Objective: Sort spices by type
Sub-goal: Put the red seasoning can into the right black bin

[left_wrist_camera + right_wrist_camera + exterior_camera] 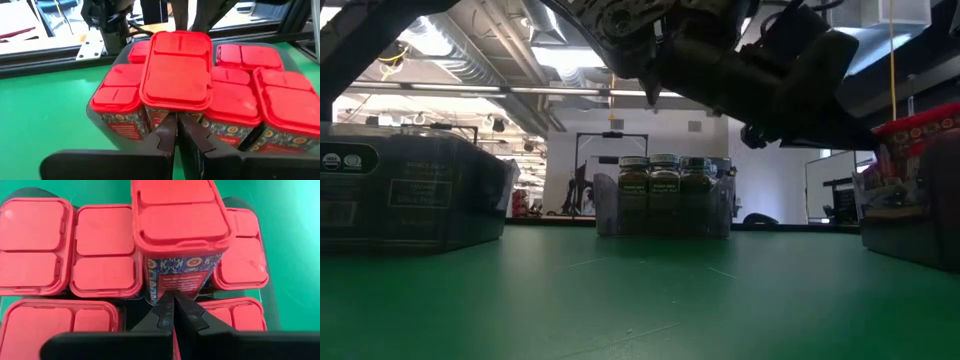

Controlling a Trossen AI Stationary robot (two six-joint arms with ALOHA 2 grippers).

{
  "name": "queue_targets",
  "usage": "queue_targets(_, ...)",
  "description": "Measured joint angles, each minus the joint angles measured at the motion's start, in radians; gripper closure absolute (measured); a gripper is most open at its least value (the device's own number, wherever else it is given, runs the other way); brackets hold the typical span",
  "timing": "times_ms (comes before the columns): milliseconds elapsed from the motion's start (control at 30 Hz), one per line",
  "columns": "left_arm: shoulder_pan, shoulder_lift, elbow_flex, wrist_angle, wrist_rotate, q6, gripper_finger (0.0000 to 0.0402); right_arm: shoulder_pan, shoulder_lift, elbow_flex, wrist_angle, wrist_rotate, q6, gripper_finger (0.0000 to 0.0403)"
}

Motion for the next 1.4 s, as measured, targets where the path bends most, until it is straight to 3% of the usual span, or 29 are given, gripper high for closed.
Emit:
queue_targets(200,-0.002,0.000,0.000,0.029,0.021,-0.001,0.0389,0.000,0.000,0.017,-0.025,-0.039,0.001,0.0397)
queue_targets(467,-0.002,-0.002,0.001,0.057,0.070,-0.002,0.0389,0.001,0.001,0.143,-0.191,-0.073,0.002,0.0397)
queue_targets(800,-0.005,-0.002,0.001,0.005,0.069,-0.003,0.0389,0.000,0.001,0.210,-0.204,0.081,-0.026,0.0397)
queue_targets(1100,-0.006,-0.004,0.001,-0.016,0.050,0.001,0.0389,-0.021,0.000,0.075,-0.037,0.105,-0.036,0.0397)
queue_targets(1400,-0.006,-0.004,0.001,-0.015,0.049,0.001,0.0389,-0.020,0.000,-0.012,0.015,0.117,-0.031,0.0397)
